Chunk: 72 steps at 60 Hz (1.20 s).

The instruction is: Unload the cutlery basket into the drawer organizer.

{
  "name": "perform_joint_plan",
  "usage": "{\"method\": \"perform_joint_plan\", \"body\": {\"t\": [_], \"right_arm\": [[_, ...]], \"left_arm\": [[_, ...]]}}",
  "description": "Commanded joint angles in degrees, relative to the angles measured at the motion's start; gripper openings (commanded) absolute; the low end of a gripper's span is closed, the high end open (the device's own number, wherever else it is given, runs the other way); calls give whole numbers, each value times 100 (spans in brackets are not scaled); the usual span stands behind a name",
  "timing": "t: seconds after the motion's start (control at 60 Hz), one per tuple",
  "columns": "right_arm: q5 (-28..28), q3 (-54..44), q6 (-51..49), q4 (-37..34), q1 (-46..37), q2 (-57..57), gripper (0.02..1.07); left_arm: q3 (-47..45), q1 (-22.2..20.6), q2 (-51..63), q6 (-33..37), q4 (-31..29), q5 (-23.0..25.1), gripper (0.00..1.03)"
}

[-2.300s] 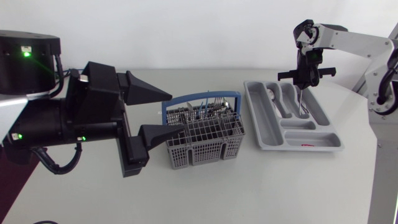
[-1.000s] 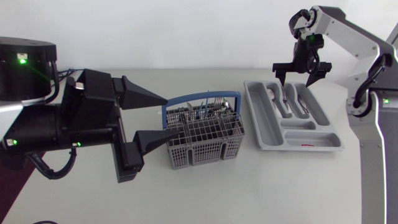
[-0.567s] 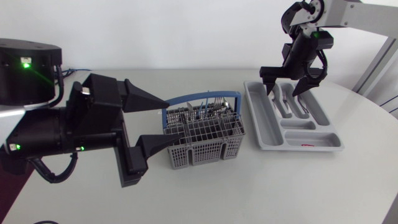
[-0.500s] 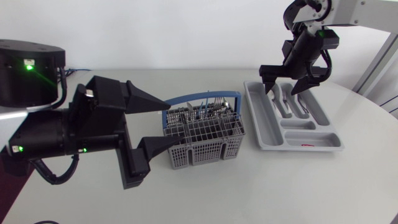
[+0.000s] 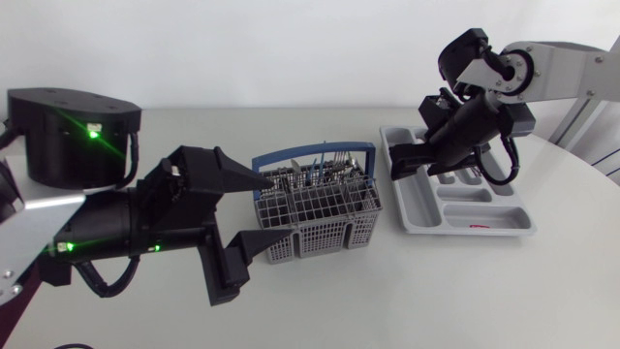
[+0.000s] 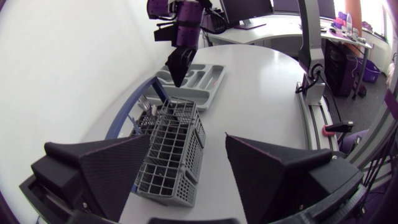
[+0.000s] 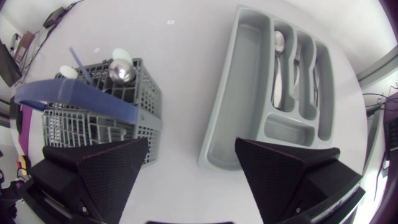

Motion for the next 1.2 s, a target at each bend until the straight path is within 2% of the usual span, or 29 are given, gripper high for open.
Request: {"method": "perform_joint_plan", "body": {"t": [0.0,0.1,0.5,0.667,0.867,1.033,1.117,1.183], "right_arm": [[-155,-254,-137,149,52,-196,102],[-428,-465,-163,413,131,-363,102],[-331,-1186,-180,1283,333,-20,102],[-340,-1291,-198,1318,412,-73,102],[-744,-1151,-207,1283,254,-952,102],[-920,-1045,-207,1353,-18,-820,102],[-1052,-1045,-93,1626,-159,-662,102],[-1131,-1001,30,1802,-203,-556,102]], "left_arm": [[-226,-57,124,-50,131,-93,98],[-323,-66,221,-50,236,-146,98],[-639,-92,836,-23,728,-427,98],[-648,-66,941,-15,755,-471,98],[-657,-101,555,-15,473,-480,98],[-832,-268,458,293,139,-471,98],[-964,-479,458,451,34,-480,98],[-999,-487,502,513,34,-480,98]]}}
